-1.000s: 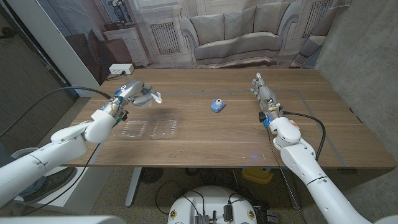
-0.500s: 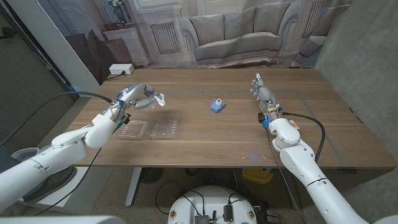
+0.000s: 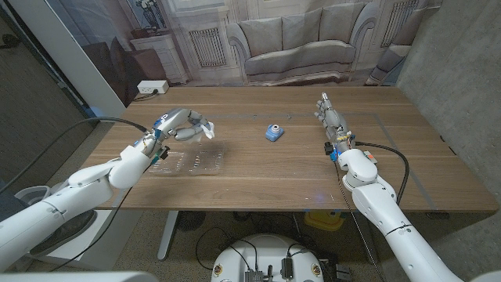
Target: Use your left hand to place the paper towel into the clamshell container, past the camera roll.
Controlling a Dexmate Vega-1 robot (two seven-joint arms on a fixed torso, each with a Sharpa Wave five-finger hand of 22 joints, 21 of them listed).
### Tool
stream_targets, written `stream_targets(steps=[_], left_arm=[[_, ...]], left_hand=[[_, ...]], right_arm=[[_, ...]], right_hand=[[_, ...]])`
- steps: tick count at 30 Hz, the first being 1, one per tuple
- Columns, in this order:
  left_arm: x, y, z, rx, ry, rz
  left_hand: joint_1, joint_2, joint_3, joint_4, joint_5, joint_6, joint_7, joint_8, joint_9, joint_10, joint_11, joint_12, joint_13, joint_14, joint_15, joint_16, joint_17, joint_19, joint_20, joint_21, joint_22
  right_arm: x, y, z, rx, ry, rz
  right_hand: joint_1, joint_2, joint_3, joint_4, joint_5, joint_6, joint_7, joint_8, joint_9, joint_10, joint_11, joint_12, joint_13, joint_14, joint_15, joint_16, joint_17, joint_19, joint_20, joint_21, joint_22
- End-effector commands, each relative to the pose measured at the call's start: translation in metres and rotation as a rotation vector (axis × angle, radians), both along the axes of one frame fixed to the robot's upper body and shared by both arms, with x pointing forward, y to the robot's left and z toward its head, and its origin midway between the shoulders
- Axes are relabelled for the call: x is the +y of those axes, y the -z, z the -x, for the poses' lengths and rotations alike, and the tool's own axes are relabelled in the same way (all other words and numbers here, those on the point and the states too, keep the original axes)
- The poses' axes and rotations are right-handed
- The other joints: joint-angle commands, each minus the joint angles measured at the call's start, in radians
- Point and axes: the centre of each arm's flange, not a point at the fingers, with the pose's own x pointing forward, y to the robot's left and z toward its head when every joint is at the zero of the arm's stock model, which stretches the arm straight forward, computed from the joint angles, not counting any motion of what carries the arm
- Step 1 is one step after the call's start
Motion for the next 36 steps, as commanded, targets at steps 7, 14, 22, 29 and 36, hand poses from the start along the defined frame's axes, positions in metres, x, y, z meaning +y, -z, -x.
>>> stream_targets(steps=[7, 14, 22, 29, 36], left_arm=[[-0.007, 0.005, 0.012, 0.021, -0.005, -0.075], [-0.004, 0.010, 0.015, 0.021, -0.040, -0.090], [-0.007, 0.014, 0.013, 0.058, -0.056, -0.138], [-0.012, 0.017, 0.014, 0.075, -0.074, -0.172], [-0.012, 0.020, 0.015, 0.083, -0.099, -0.186]], left_hand=[[0.000, -0.004, 0.000, 0.004, 0.002, 0.010, 0.001, -0.002, 0.001, 0.008, 0.000, -0.006, 0.006, 0.002, -0.061, -0.004, 0.005, -0.007, -0.031, 0.007, 0.003], [0.000, -0.005, 0.001, 0.004, 0.002, 0.013, 0.002, -0.003, 0.001, 0.010, -0.001, -0.008, 0.007, 0.005, -0.060, -0.004, 0.008, -0.007, -0.031, 0.010, 0.002], [0.000, -0.007, 0.001, 0.003, 0.002, 0.015, 0.003, -0.003, 0.001, 0.014, -0.002, -0.011, 0.007, 0.006, -0.062, -0.006, 0.010, -0.006, -0.031, 0.014, 0.002], [-0.001, -0.008, 0.002, 0.003, 0.001, 0.019, 0.002, -0.004, 0.001, 0.019, -0.003, -0.015, 0.006, 0.012, -0.062, -0.006, 0.013, -0.007, -0.031, 0.018, 0.002], [-0.001, -0.009, 0.002, 0.004, 0.001, 0.019, 0.003, -0.006, 0.001, 0.019, -0.003, -0.017, 0.009, 0.013, -0.062, -0.008, 0.014, -0.008, -0.031, 0.020, 0.002]], right_arm=[[-0.001, 0.001, 0.002, 0.000, -0.003, 0.003], [-0.001, 0.001, 0.003, -0.001, -0.004, 0.003], [-0.002, 0.003, 0.002, 0.003, -0.009, 0.002], [-0.004, 0.004, 0.002, 0.007, -0.007, 0.000], [-0.005, 0.007, 0.001, 0.013, -0.009, -0.004]], right_hand=[[0.002, 0.007, 0.000, -0.006, -0.001, 0.005, 0.003, 0.000, 0.002, 0.008, 0.001, -0.002, 0.002, 0.005, -0.001, 0.000, 0.002, 0.009, -0.011, -0.002, 0.004], [0.002, 0.007, 0.000, -0.006, -0.001, 0.005, 0.004, 0.000, 0.002, 0.009, 0.001, -0.002, 0.002, 0.005, -0.001, 0.000, 0.002, 0.009, -0.011, -0.003, 0.004], [0.002, 0.007, 0.000, -0.007, -0.001, 0.005, 0.004, 0.000, 0.002, 0.009, 0.000, -0.002, 0.002, 0.006, 0.000, 0.000, 0.002, 0.010, -0.011, -0.003, 0.004], [0.002, 0.008, -0.001, -0.007, -0.001, 0.004, 0.003, 0.000, 0.002, 0.009, 0.001, -0.002, 0.002, 0.006, 0.000, 0.000, 0.002, 0.010, -0.012, -0.005, 0.005], [0.002, 0.008, -0.001, -0.008, -0.001, 0.005, 0.003, 0.000, 0.002, 0.010, 0.001, -0.002, 0.002, 0.006, 0.000, 0.000, 0.002, 0.011, -0.012, -0.006, 0.005]])
